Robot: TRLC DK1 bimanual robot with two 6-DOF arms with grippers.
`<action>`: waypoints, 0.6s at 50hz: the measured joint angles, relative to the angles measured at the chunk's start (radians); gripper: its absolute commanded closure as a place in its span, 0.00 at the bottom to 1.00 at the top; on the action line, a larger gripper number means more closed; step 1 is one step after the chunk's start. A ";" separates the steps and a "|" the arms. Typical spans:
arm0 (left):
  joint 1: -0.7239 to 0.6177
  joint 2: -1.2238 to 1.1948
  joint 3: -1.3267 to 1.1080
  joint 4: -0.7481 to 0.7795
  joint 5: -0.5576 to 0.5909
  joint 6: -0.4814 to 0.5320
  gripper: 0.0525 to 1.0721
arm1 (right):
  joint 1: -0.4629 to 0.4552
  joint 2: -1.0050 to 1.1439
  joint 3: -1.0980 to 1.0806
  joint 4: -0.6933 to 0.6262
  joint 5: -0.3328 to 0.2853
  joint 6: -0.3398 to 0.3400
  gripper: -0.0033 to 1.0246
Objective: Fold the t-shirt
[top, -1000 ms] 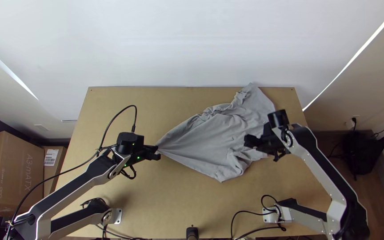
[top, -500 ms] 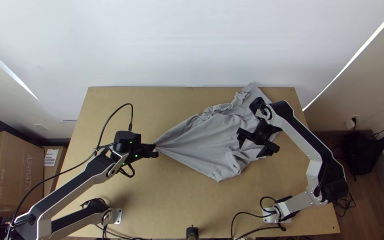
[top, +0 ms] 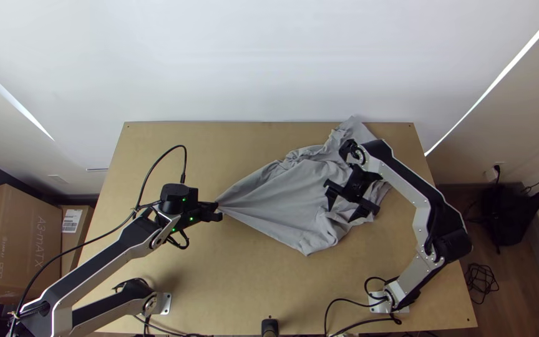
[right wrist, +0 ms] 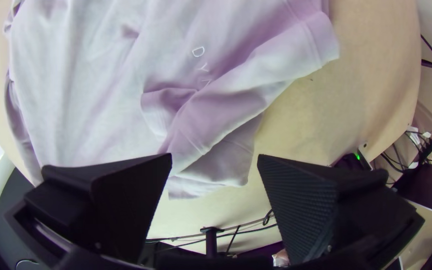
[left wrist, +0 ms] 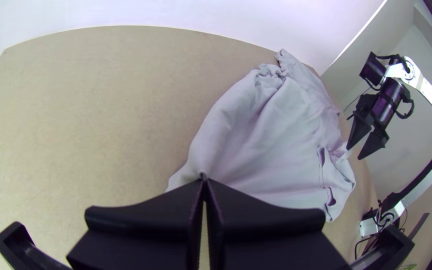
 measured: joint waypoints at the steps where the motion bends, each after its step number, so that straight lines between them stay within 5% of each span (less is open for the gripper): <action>1: 0.000 0.000 0.000 0.000 0.000 0.000 0.98 | 0.001 0.004 0.000 0.004 0.000 0.000 0.37; 23: 0.000 0.000 0.000 0.000 0.000 0.000 0.98 | 0.032 0.047 -0.021 0.086 -0.007 0.000 0.57; 30: 0.001 0.000 0.000 0.000 0.000 0.000 0.98 | 0.038 0.049 -0.048 0.087 -0.007 -0.004 0.82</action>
